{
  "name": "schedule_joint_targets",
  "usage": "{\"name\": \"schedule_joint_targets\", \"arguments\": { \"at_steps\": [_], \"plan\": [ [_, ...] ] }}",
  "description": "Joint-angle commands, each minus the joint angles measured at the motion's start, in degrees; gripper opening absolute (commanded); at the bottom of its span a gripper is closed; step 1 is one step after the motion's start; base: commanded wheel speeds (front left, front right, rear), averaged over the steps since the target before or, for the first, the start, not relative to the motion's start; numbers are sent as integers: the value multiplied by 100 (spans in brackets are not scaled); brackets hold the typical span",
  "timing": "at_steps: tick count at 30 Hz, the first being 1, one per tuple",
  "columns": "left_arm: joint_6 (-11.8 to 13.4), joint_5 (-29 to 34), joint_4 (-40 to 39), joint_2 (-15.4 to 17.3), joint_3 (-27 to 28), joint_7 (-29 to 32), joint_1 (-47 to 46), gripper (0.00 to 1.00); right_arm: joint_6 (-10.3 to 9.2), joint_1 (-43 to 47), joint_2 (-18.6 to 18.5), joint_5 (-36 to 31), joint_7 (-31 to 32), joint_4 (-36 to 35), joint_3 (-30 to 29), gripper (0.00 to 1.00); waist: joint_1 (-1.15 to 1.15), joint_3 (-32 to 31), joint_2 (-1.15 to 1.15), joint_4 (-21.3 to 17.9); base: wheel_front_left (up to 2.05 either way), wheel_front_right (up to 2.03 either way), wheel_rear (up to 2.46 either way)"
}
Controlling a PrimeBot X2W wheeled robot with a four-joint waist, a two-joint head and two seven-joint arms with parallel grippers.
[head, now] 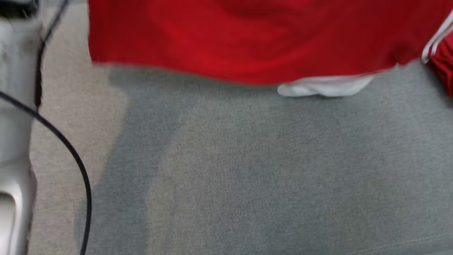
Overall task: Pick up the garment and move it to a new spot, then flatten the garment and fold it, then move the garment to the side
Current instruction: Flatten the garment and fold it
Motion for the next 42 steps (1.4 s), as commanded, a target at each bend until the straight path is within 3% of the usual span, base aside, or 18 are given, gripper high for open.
{"name": "schedule_joint_targets", "arguments": {
  "at_steps": [1,8,13,21,29,42],
  "plan": [
    [-38,139,442,-49,28,-145,-633,0,-2,-621,-19,-4,-204,403,167,0,0,880,0,-68,0,0,0],
    [-367,465,2029,-522,247,-1532,-2488,0,-2,-2613,183,-601,-1624,1978,555,0,0,1485,0,-10,0,0,0],
    [-696,606,2940,-803,286,-2554,-3242,0,-2,-3258,487,-746,-1884,2483,307,0,0,1763,0,90,0,0,0],
    [-1056,926,3906,-912,108,-2927,-3427,0,-2,-2537,830,-520,-1882,2186,313,0,0,2170,0,101,0,0,0],
    [-1430,1554,4358,-674,-75,-2974,-2859,0,-2,-1462,979,-166,-1884,2163,544,0,0,2389,0,49,0,0,0],
    [-1963,2241,4343,-544,-18,-2973,-1234,0,-2,152,792,365,-1885,2337,962,0,0,1636,0,192,0,0,0]
  ]
}}
